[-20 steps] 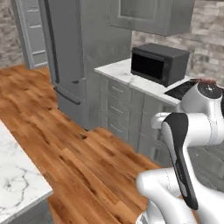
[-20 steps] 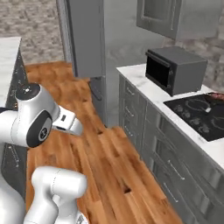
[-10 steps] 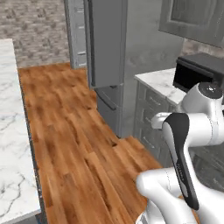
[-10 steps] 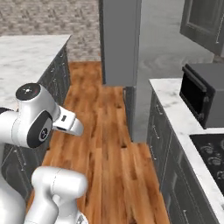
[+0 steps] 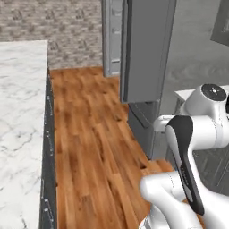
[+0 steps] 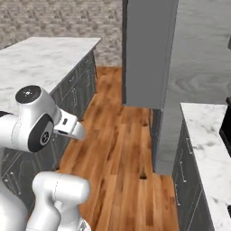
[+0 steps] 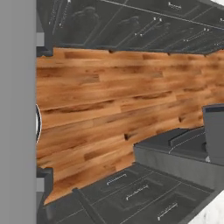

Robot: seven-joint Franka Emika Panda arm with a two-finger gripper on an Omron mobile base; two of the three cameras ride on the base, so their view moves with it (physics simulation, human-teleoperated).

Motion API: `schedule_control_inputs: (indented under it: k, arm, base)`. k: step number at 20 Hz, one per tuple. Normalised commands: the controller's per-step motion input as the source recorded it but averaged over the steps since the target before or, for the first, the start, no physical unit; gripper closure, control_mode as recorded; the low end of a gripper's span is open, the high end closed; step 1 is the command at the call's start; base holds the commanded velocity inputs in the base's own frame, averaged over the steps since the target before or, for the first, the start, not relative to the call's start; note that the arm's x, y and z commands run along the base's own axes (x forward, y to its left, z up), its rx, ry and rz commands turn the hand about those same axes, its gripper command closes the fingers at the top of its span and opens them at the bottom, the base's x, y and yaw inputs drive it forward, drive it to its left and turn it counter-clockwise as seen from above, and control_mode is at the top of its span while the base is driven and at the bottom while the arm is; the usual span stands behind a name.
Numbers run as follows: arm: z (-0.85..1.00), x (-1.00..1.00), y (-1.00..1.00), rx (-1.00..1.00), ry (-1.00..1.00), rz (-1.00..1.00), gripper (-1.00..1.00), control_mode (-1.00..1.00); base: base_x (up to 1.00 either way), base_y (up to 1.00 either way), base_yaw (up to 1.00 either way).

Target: Place the cold items (mushroom and squash) from the fridge in one tupperware on the dining counter. Place the warm items (kebab skewer and hot dog) in the stove area in another tupperware.

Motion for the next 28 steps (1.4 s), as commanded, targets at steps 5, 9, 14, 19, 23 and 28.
schedule_control_inputs:
  k: [5,9,14,19,23,28]
  arm:
    - [0.0,0.0,0.0,0.0,0.0,0.0,-1.0,1.0]
    - [0.0,0.0,0.0,0.0,0.0,0.0,-1.0,1.0]
    - [0.0,0.0,0.0,0.0,0.0,0.0,-1.0,1.0]
    - [0.0,0.0,0.0,0.0,0.0,0.0,-1.0,1.0]
    - [0.0,0.0,0.0,0.0,0.0,0.0,-1.0,1.0]
    - [0.0,0.0,0.0,0.0,0.0,0.0,-1.0,1.0]
  base:
    - [1.0,0.0,0.1]
    - [0.91,0.04,0.01]
    - [0.7,0.33,-0.08]
    - [0.66,0.41,-0.12]
    - [0.65,0.46,-0.1]
    - [0.63,0.46,-0.1]
